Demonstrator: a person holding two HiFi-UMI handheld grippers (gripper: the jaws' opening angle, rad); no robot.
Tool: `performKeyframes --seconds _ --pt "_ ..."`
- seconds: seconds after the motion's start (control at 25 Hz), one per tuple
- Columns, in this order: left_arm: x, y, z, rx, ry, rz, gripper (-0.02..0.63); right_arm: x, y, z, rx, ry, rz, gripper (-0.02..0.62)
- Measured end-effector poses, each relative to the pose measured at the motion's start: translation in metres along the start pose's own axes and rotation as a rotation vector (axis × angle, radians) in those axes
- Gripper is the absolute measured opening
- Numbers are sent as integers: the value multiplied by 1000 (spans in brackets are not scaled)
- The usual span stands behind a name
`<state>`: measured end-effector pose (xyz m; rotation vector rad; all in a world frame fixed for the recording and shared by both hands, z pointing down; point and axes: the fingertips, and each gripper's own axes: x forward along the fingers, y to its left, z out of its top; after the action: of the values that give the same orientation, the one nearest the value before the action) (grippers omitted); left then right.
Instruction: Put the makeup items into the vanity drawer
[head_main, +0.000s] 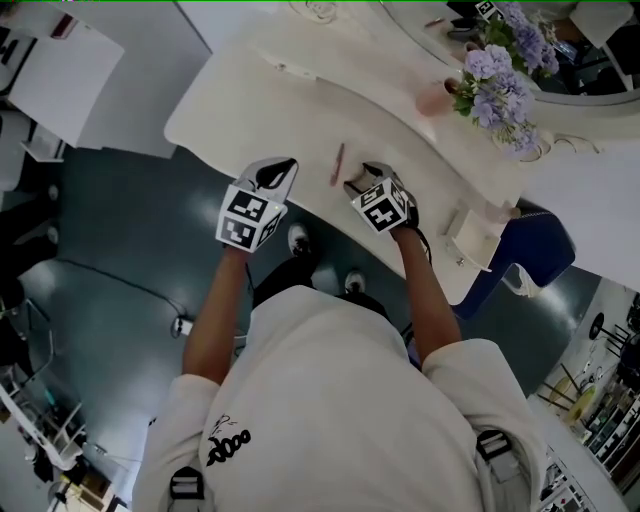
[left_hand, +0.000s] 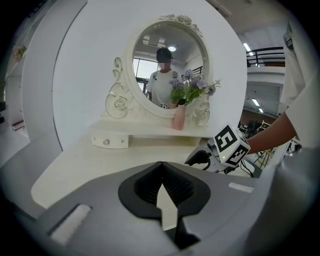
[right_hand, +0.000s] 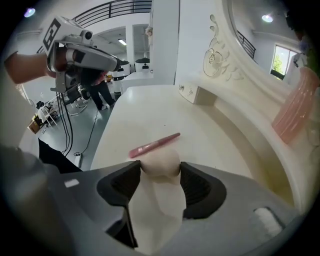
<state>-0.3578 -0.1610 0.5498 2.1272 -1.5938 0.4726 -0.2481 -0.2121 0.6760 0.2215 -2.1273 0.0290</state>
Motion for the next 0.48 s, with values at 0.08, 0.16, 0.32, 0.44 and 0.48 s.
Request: performKeyframes --seconds 0.08,0.16,0.32,0.44,0.48 --pt "1 2 1 6 3 -10 18 2 0 2 -1 0 -12 238" --pt "3 3 1 9 5 -21 18 4 0 2 -4 4 -25 222" --pt "4 2 4 26 5 -48 18 2 -1 2 15 3 -39 185" --pt "8 -1 8 40 1 -69 18 -8 -7 0 52 -5 -74 153" --pt "10 -3 9 44 -1 -77 18 -13 -10 0 69 -13 -88 149"
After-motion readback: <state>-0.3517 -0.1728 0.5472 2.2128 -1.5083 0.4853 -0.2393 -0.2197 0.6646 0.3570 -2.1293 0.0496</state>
